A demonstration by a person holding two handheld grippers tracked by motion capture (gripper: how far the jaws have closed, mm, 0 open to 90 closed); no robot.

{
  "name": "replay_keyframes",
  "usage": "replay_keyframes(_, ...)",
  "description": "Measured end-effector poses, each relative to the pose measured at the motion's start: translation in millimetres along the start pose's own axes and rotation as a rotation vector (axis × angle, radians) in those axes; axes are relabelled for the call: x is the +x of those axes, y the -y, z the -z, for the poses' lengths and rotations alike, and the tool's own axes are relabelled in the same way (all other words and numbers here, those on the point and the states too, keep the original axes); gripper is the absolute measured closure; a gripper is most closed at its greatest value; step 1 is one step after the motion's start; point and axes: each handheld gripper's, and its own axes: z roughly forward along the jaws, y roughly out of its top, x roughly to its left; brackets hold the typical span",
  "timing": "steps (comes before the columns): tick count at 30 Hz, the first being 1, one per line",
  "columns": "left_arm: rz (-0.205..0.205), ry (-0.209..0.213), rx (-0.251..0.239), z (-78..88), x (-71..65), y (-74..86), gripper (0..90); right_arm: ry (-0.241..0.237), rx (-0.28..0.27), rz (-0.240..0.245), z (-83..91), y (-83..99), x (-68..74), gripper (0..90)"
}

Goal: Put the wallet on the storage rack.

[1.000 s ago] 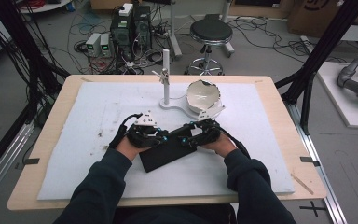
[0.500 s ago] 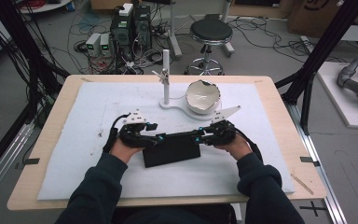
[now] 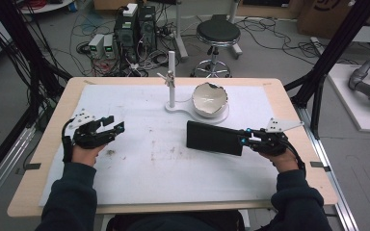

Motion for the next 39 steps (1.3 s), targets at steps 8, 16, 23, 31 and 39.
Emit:
replay_keyframes(8,0.019,-0.02,0.008,0.7,5.5,5.9,44.5,-0.084,-0.004,0.025,-17.0,-0.2,11.7,70.9)
replay_keyframes(16,0.015,-0.015,0.035,-3.4,4.7,10.2,44.5,-0.121,0.124,0.061,-51.1,6.6,21.8,65.1)
replay_keyframes(23,0.016,-0.009,0.049,-5.6,3.5,13.2,44.5,-0.106,0.191,0.003,-61.0,25.2,17.2,61.6)
replay_keyframes(31,0.025,-0.013,0.043,-5.8,4.1,13.3,44.9,-0.129,0.119,-0.008,-46.8,20.6,17.2,75.9)
replay_keyframes(39,0.029,-0.015,0.045,-5.3,4.7,13.5,45.2,-0.104,-0.036,-0.028,-19.0,6.4,15.7,76.2)
